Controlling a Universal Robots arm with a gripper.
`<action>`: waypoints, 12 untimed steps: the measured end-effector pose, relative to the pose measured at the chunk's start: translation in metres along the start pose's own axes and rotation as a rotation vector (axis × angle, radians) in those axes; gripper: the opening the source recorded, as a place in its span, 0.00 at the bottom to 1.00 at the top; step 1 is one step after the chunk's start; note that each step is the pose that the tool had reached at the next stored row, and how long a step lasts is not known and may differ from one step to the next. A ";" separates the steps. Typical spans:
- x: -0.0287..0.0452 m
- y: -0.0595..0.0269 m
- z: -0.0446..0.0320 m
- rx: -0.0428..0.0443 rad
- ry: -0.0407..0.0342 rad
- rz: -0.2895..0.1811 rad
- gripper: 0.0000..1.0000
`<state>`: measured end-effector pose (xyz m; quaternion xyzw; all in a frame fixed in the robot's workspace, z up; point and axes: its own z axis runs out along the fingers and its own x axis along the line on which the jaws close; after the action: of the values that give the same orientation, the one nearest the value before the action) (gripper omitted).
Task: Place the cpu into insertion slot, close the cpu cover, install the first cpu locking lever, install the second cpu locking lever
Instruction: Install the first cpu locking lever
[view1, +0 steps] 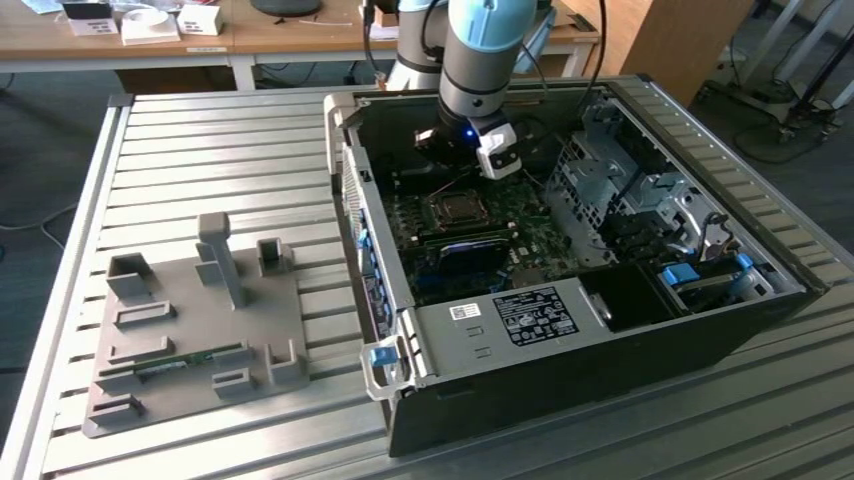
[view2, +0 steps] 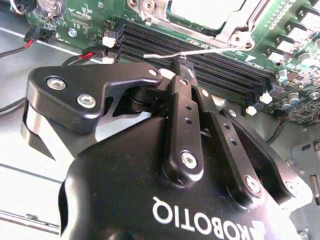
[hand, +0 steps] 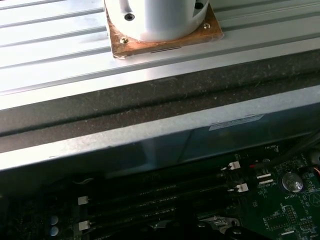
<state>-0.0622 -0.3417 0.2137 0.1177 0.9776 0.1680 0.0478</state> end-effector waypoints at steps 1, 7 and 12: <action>-0.0001 -0.0001 0.0003 -0.0001 0.0000 0.000 0.11; -0.0002 -0.0004 0.0012 0.0001 0.0000 0.000 0.11; -0.0002 -0.0006 0.0020 -0.0005 -0.0001 0.000 0.11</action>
<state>-0.0619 -0.3416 0.2116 0.1177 0.9775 0.1682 0.0479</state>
